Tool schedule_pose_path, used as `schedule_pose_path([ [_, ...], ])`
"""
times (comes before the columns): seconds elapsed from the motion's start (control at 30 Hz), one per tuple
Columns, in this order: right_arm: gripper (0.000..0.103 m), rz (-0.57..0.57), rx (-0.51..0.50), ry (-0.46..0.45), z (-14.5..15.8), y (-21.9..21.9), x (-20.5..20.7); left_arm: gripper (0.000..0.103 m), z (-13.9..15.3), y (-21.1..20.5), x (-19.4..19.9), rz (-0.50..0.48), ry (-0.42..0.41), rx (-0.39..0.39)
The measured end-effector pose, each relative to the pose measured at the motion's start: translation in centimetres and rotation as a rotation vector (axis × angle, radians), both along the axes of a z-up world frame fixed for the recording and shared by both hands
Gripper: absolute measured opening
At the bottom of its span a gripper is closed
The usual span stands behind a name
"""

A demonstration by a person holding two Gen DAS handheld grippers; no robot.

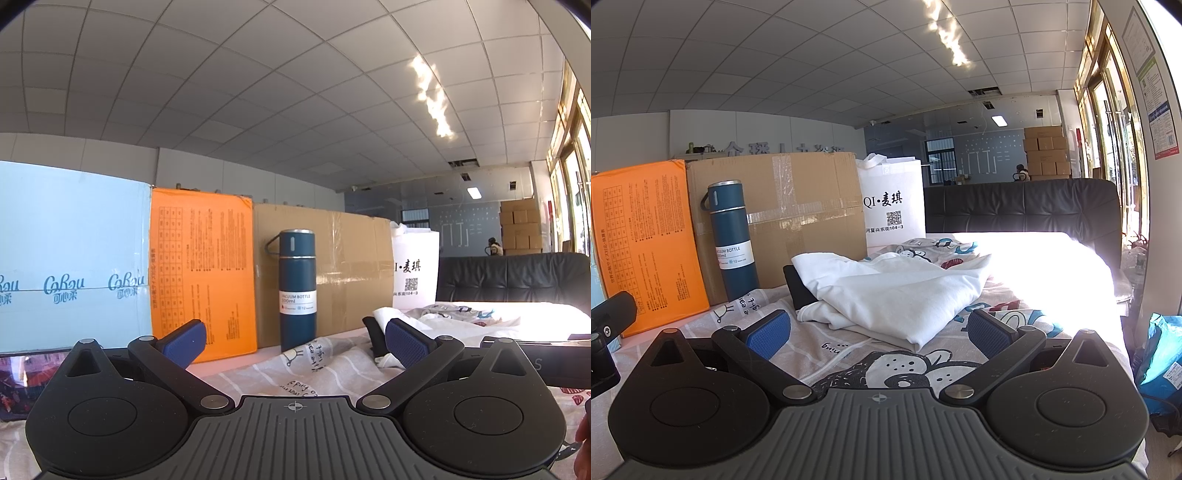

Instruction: Fold clothes

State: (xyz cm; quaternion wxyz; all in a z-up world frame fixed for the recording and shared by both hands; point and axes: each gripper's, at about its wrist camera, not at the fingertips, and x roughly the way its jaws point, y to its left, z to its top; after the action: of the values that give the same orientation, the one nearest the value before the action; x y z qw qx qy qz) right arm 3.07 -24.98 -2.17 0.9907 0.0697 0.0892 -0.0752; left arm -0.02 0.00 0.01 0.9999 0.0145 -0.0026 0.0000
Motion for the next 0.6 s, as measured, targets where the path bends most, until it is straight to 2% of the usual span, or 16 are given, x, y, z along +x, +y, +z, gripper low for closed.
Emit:
schedule_pose_path([
  [0.6,0.103,0.002,-0.001,-0.001,-0.01,0.01,0.07,0.103,-0.01,0.0,0.0,0.0,-0.005,0.001],
])
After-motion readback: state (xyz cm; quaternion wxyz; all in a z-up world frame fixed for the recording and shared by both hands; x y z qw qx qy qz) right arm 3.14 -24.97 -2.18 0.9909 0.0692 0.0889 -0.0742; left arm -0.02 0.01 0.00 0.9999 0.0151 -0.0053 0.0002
